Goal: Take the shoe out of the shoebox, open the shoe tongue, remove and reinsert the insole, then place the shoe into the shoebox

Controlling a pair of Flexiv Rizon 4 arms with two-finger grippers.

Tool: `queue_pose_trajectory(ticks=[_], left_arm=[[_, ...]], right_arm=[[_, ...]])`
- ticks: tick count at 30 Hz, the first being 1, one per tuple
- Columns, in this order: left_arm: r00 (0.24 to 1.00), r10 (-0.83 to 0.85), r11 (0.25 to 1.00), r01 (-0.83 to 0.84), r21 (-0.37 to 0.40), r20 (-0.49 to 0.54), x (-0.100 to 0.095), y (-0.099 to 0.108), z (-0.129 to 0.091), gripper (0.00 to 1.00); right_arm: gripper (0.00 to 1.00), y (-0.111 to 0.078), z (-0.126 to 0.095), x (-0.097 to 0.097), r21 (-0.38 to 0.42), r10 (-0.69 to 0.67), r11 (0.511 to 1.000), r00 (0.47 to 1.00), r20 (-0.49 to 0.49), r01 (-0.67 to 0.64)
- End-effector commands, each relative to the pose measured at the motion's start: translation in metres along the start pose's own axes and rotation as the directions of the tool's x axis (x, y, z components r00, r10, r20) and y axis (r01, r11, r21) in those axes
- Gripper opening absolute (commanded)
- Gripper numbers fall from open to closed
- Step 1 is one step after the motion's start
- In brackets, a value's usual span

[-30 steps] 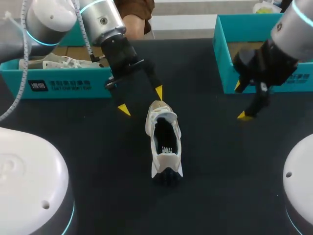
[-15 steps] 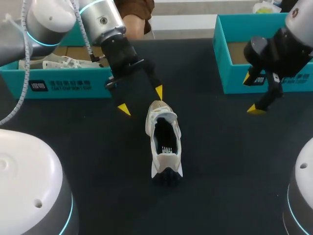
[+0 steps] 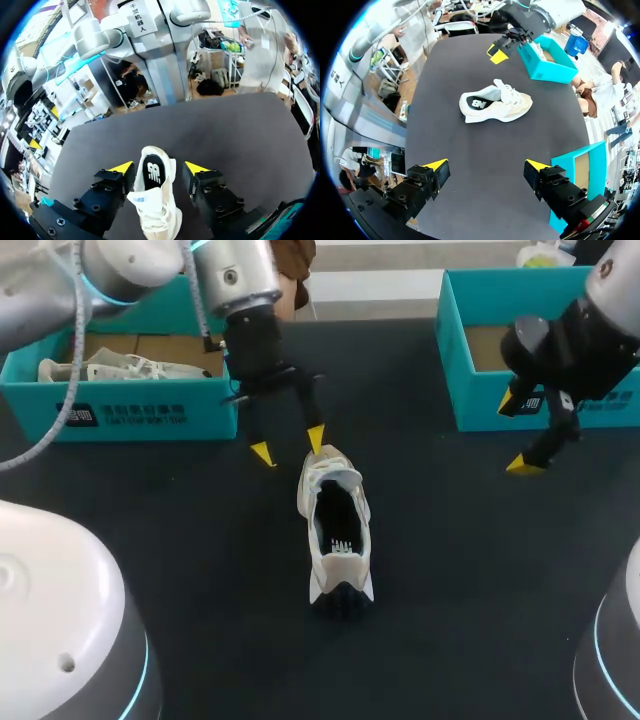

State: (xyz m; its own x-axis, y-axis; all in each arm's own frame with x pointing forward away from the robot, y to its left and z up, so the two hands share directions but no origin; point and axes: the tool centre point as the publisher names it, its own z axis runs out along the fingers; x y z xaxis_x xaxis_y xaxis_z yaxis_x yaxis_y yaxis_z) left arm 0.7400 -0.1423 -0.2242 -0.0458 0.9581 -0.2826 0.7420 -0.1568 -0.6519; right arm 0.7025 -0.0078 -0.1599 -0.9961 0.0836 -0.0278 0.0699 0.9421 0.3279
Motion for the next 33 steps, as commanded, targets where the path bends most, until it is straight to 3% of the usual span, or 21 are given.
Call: queue_pose_trajectory(ticks=[1, 2, 18, 24, 33], left_arm=[[0.986, 0.054, 0.995, -0.066, -0.069, -0.161, -0.008, -0.002, 0.006, 0.0], [0.987, 0.026, 0.994, -0.042, -0.096, -0.157, -0.009, -0.003, 0.009, 0.0], [0.987, 0.026, 0.994, -0.042, -0.096, -0.157, -0.009, -0.003, 0.009, 0.0], [0.981, 0.012, 0.987, -0.043, -0.158, -0.194, -0.013, 0.009, 0.042, 0.0], [0.97, 0.043, 0.979, -0.089, -0.184, -0.239, -0.011, 0.019, 0.083, 0.0]], right_arm=[[1.0, 0.001, 0.001, -0.001, 0.003, 0.001, 1.0, 1.0, -0.002, -0.001], [1.0, 0.001, 0.001, -0.001, 0.003, 0.001, 1.0, 1.0, -0.002, -0.001], [1.0, 0.001, 0.001, -0.001, 0.003, 0.001, 1.0, 1.0, -0.002, -0.001], [1.0, 0.001, 0.001, -0.001, 0.003, 0.001, 1.0, 1.0, -0.002, -0.001], [1.0, 0.001, 0.001, -0.001, 0.003, 0.001, 1.0, 1.0, -0.002, -0.001]])
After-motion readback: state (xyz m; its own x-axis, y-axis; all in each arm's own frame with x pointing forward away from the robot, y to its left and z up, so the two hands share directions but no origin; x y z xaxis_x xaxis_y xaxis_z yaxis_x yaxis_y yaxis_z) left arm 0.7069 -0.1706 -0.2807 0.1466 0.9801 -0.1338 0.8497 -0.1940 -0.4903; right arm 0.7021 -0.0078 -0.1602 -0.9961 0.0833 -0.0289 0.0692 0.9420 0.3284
